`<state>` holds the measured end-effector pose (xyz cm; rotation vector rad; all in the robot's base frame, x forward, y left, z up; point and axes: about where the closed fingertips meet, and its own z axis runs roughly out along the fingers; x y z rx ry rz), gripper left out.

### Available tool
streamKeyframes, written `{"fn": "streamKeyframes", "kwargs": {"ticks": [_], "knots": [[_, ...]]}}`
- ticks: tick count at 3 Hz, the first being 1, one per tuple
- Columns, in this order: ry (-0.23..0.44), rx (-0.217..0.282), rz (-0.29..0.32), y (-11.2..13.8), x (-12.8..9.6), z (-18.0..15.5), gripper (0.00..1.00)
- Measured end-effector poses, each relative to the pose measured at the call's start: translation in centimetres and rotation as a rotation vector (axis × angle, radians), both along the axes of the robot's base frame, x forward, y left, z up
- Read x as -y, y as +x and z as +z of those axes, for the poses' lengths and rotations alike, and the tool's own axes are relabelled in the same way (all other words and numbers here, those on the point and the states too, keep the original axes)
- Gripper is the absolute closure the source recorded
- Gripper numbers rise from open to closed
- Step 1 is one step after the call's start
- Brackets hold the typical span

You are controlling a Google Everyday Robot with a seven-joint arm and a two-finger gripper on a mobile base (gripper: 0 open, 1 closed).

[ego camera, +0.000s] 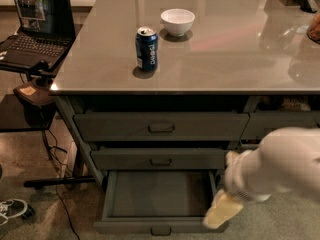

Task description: Close bottom drawer

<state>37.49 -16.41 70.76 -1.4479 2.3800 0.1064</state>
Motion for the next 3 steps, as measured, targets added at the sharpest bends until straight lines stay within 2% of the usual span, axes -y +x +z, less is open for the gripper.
{"fn": "streamKeyframes", "kwargs": {"ticks": [1, 2, 3], "knots": [[0.033, -0.140, 0.075, -2.7, -6.1, -11.8, 0.00], [0.017, -0.275, 0.200, -7.7, -9.3, -22.7, 0.00], [-0.004, -0.391, 0.226, -12.6, -7.8, -30.4, 0.00]]}}
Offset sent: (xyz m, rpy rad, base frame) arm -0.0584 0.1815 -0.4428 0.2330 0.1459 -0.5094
